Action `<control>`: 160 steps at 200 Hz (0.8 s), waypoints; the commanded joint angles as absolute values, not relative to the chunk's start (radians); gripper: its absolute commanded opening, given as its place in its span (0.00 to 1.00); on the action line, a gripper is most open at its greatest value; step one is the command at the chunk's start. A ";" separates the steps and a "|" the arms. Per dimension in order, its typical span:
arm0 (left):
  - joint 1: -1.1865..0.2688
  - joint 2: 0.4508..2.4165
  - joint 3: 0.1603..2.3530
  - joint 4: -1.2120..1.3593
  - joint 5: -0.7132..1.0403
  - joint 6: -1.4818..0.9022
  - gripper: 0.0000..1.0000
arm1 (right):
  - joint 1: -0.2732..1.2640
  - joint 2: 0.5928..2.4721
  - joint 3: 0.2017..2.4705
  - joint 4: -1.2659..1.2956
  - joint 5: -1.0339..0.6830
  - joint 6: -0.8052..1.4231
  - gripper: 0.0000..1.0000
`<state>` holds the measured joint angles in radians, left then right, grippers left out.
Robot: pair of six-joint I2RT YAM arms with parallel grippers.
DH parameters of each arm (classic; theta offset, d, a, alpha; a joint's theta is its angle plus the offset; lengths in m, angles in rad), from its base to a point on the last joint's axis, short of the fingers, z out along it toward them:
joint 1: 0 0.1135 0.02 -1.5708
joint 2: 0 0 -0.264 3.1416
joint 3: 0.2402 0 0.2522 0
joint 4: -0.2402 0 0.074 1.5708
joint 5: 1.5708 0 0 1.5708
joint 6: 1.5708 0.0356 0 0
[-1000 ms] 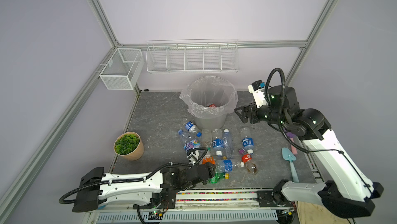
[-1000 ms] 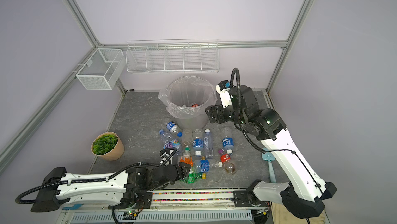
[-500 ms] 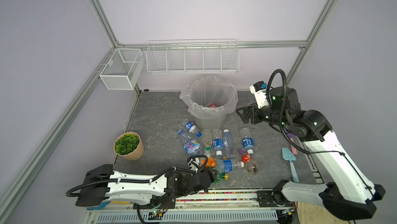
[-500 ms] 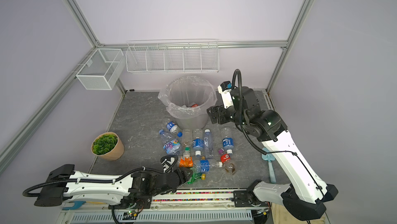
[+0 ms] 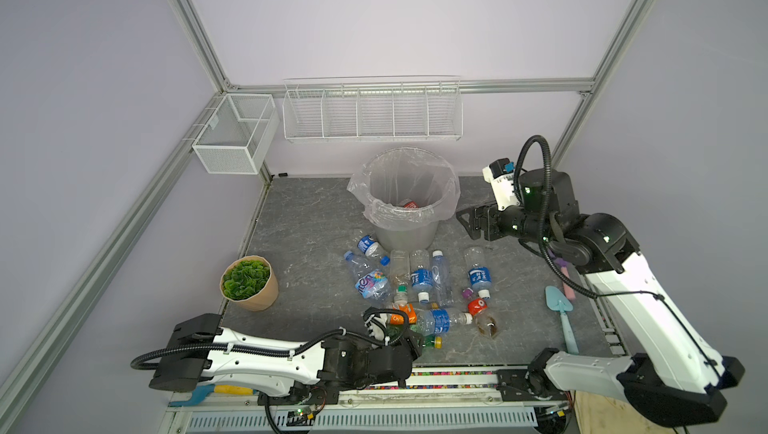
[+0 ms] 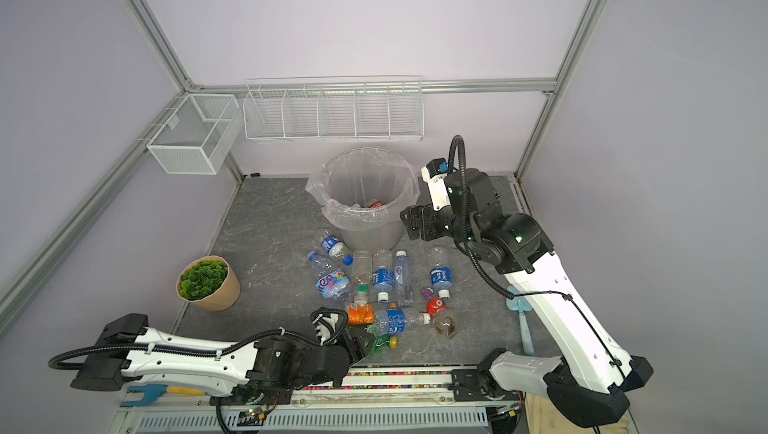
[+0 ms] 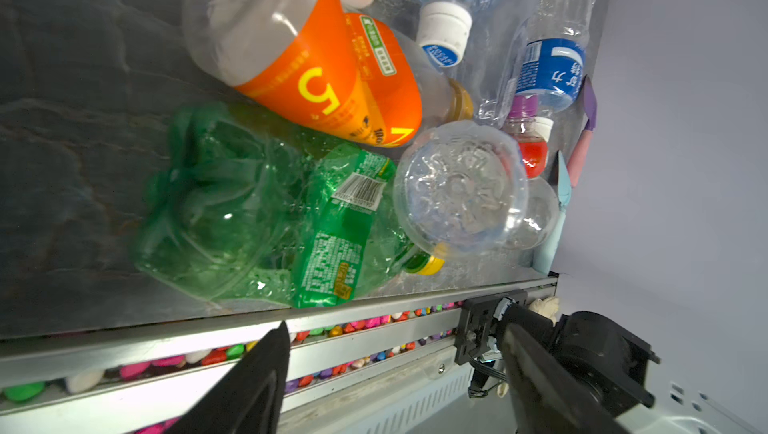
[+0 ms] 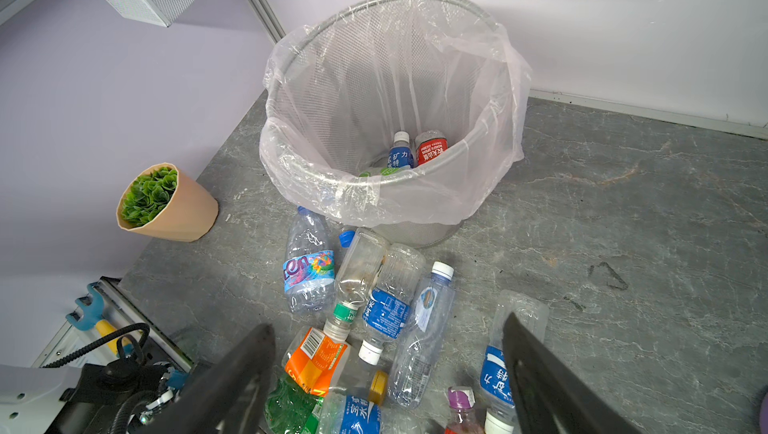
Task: Throw the plastic bottles in the bin
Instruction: 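Withdraw the right gripper while the left gripper reaches to the crushed green bottle, then close the left gripper on the crushed green bottle near the robot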
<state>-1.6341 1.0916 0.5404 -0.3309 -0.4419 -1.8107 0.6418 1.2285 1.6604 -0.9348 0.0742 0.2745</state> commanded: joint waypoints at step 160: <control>-1.621 1.221 0.377 0.022 -0.564 -1.910 0.79 | 0.631 1.201 1.625 -0.914 0.092 0.292 0.88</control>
<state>-1.6382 1.2076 0.3874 -0.0235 -0.5198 -1.9091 0.6365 1.2194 1.6398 -0.9298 0.0818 0.2852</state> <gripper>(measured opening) 0.796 0.880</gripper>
